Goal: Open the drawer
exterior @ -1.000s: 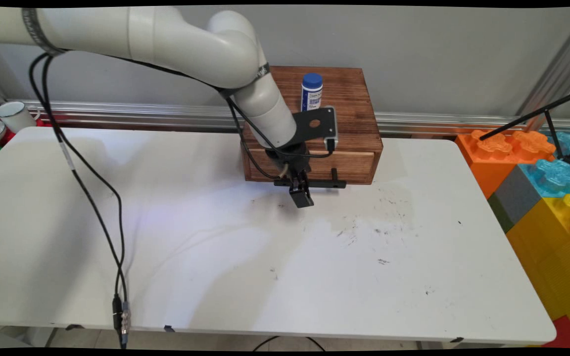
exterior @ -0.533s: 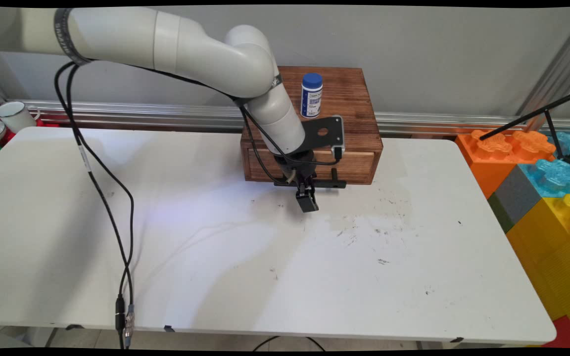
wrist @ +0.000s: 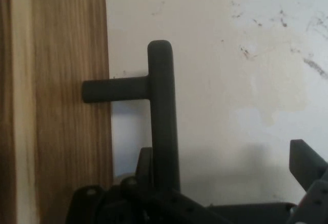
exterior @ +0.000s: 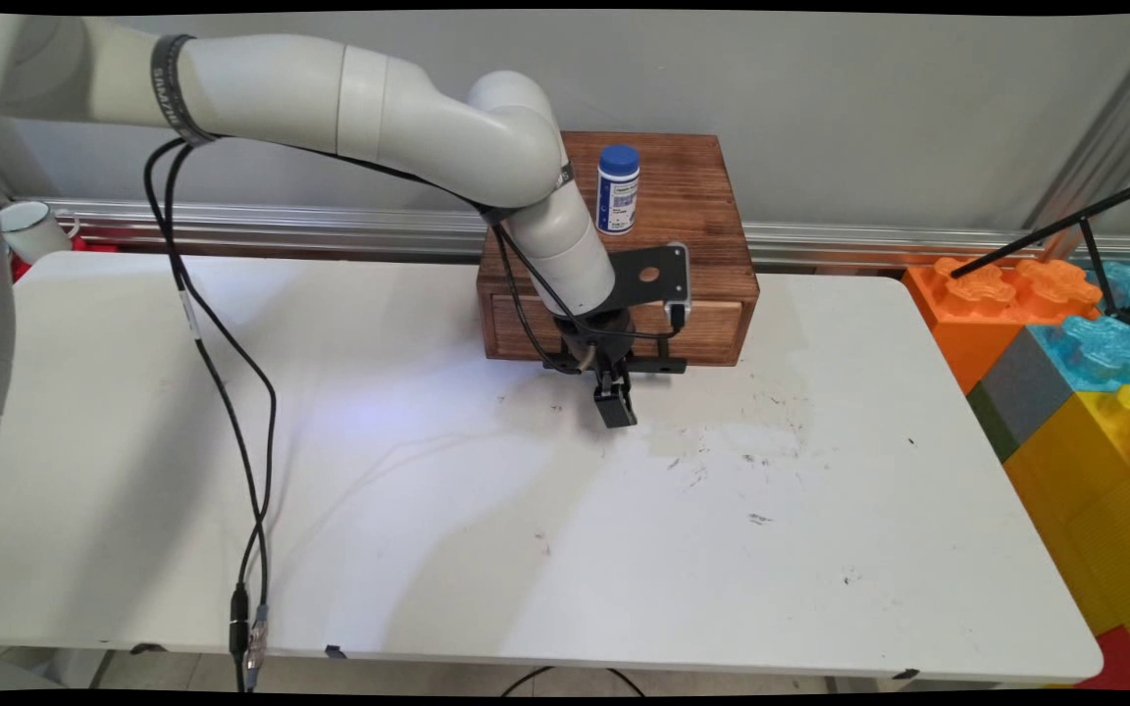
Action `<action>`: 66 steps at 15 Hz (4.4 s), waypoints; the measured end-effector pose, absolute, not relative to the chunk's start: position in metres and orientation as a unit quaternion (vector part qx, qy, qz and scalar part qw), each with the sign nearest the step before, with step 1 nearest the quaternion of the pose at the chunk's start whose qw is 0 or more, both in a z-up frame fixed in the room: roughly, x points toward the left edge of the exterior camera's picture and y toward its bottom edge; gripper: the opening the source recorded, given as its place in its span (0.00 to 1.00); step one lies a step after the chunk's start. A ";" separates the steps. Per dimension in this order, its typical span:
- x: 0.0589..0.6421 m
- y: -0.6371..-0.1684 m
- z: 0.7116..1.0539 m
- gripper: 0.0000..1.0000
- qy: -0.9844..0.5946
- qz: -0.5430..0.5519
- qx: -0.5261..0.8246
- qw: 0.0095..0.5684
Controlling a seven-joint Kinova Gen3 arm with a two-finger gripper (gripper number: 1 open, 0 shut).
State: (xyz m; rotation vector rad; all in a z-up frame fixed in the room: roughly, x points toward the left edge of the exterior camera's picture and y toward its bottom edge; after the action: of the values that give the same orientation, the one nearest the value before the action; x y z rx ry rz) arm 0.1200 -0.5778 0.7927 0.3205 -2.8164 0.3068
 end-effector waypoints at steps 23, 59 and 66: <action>0.115 -0.568 0.785 1.00 -0.979 0.083 0.119 0.144; 0.096 -0.407 0.800 1.00 -0.980 0.040 0.103 0.167; 0.088 -0.384 0.800 1.00 -0.980 0.030 0.098 0.173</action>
State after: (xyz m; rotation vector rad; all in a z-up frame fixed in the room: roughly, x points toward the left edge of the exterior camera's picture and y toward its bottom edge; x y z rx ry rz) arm 0.0883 -0.3842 0.8004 0.2787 -2.7786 0.0846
